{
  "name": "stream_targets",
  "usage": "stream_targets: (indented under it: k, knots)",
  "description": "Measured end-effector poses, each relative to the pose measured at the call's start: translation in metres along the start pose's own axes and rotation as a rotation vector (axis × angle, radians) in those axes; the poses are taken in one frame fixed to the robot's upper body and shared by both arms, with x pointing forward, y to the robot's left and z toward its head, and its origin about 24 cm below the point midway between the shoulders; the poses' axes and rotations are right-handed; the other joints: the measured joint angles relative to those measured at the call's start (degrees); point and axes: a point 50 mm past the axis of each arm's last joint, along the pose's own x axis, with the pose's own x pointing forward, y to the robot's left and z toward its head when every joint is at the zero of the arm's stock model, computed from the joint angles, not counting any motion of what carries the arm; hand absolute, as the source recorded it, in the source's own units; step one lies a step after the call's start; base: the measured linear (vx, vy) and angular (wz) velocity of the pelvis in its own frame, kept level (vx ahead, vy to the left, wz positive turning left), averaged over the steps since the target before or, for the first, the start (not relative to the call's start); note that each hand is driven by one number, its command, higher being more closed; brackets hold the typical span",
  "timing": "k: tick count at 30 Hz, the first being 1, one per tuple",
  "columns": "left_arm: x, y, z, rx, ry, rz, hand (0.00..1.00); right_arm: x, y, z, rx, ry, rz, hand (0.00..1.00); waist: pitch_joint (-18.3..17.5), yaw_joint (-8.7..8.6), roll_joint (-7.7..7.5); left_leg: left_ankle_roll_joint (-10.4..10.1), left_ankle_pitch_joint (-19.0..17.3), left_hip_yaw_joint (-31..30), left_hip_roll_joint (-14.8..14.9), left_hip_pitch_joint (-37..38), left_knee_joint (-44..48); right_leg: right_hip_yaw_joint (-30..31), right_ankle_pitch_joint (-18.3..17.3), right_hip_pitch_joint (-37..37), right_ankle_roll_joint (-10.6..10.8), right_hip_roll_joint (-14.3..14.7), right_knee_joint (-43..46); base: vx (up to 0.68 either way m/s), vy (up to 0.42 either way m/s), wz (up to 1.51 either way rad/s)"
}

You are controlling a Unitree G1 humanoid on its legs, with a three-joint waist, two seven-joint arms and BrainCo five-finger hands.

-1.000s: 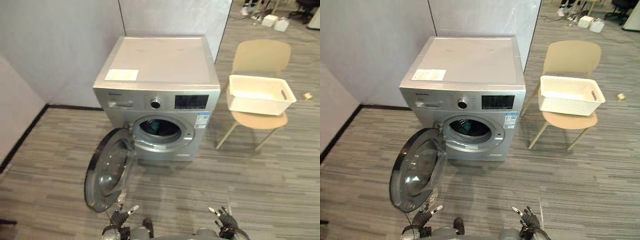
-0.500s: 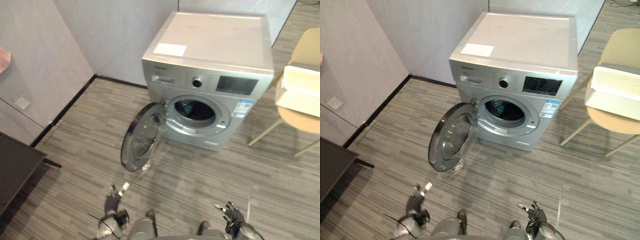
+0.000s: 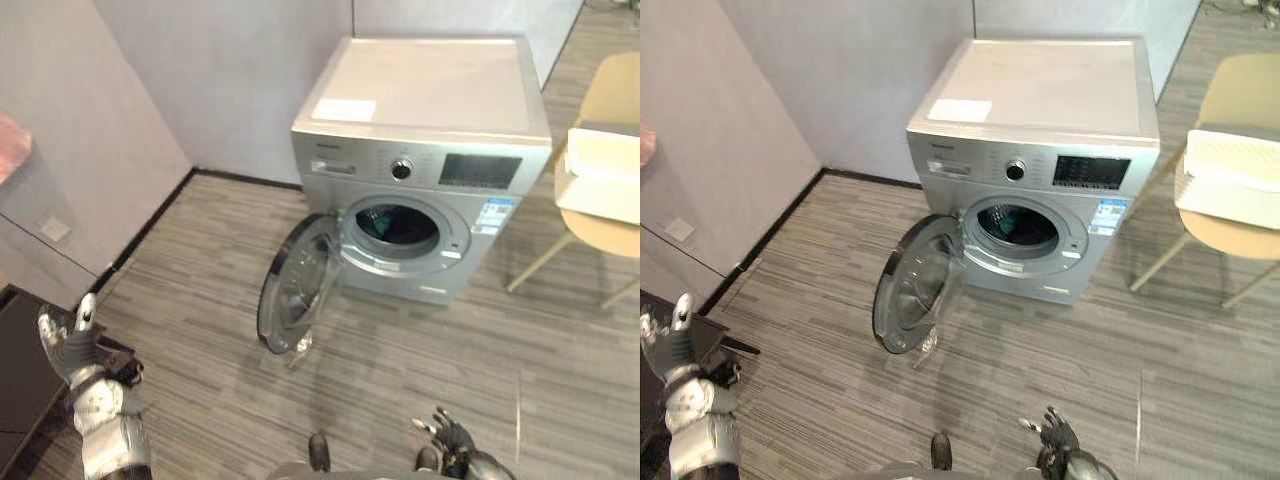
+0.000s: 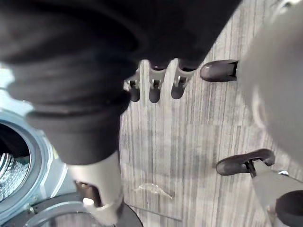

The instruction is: Pick up the laundry basket with both hands and put the clothes into the washing machine.

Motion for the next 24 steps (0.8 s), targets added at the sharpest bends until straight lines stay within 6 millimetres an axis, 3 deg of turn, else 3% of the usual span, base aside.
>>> stream_targets:
  k: [1, 3, 5, 7, 9, 11, 13, 15, 19, 24]
  knots:
    - [0.025, -0.023, 0.012, -0.018, 0.04, -0.027, 0.0, 0.011, 0.015, 0.035, -0.033, -0.099, 0.054, 0.0, 3.41, -0.83, -1.33, -0.06, 0.14, 1.03, 1.06, -3.53, 1.88, 1.08, 0.75, -3.77, -0.69, 0.56, 0.95, -0.13, -0.034, -0.32]
    - [0.042, -0.039, 0.025, -0.027, 0.059, -0.051, 0.0, 0.016, 0.025, 0.059, -0.05, -0.165, 0.084, 0.0, 6.35, -1.41, -2.75, 0.04, 0.68, 1.2, 1.71, -5.72, 2.79, 1.56, 0.99, -6.12, -1.02, 0.92, 1.98, -0.14, -0.025, -0.19]
    - [0.062, -0.069, 0.055, -0.095, 0.083, -0.12, 0.0, 0.016, 0.035, 0.085, -0.042, -0.264, 0.109, 0.0, 10.04, -1.88, -5.94, -0.17, 1.7, 2.54, 2.79, -9.56, 3.23, 2.29, 1.66, -10.94, -1.87, 1.35, 3.06, -0.14, -0.032, -0.2]
    - [0.065, -0.087, 0.07, -0.15, 0.084, -0.177, 0.0, 0.015, 0.037, 0.091, -0.03, -0.291, 0.111, 0.0, 12.5, -2.19, -6.96, -0.29, 1.83, 2.73, 3.21, -10.81, 3.77, 2.49, 1.78, -12.15, -1.96, 1.59, 3.46, -0.07, -0.03, -0.12]
    - [0.067, -0.113, 0.097, -0.224, 0.054, -0.249, 0.0, 0.012, 0.039, 0.093, -0.009, -0.313, 0.117, 0.0, 14.17, -2.32, -7.33, -0.3, 1.82, 3.34, 4.1, -14.35, 5.21, 2.76, 2.0, -15.59, -2.26, 2.1, 4.22, -0.04, -0.036, -0.1]
    - [0.068, -0.127, 0.123, -0.3, 0.024, -0.293, 0.0, 0.011, 0.044, 0.096, 0.001, -0.333, 0.129, 0.0, 15.57, -2.24, -7.66, -0.58, 1.97, 3.96, 4.92, -16.4, 5.65, 3.3, 2.37, -17.82, -2.74, 2.74, 4.3, -0.02, -0.042, -0.16]
    - [0.068, -0.139, 0.134, -0.349, 0.04, -0.329, 0.0, 0.009, 0.047, 0.097, 0.009, -0.341, 0.142, 0.0, 16.21, -2.28, -7.73, -0.85, 2.12, 4.18, 5.56, -17.8, 5.69, 3.39, 2.51, -19.29, -2.93, 3.31, 4.31, -0.01, -0.046, -0.12]
    - [0.067, -0.145, 0.134, -0.387, 0.079, -0.335, 0.0, 0.009, 0.049, 0.096, 0.013, -0.338, 0.147, 0.0, 16.28, -2.5, -7.85, -1.03, 2.18, 4.19, 6.11, -18.59, 5.66, 3.34, 2.51, -20.01, -2.93, 3.74, 4.23, 0.02, -0.037, -0.04]
    - [0.061, -0.152, 0.114, -0.509, 0.19, -0.327, 0.0, 0.008, 0.048, 0.095, 0.013, -0.34, 0.151, 0.0, 16.28, -2.06, -7.85, -1.12, 2.12, 5.24, 6.69, -18.52, 5.57, 3.08, 2.49, -20.08, -2.92, 4.1, 4.22, 0.03, -0.018, -0.02]
    - [0.018, -0.21, 0.078, -0.421, 0.307, -0.49, 0.0, 0.01, 0.066, 0.103, 0.008, -0.342, 0.197, 0.0, 16.27, -0.46, -7.86, -1.12, 2.13, 5.98, 6.41, -17.12, 5.57, 2.75, 2.49, -18.68, -2.93, 3.7, 4.3, 0.0, 0.004, 0.04]
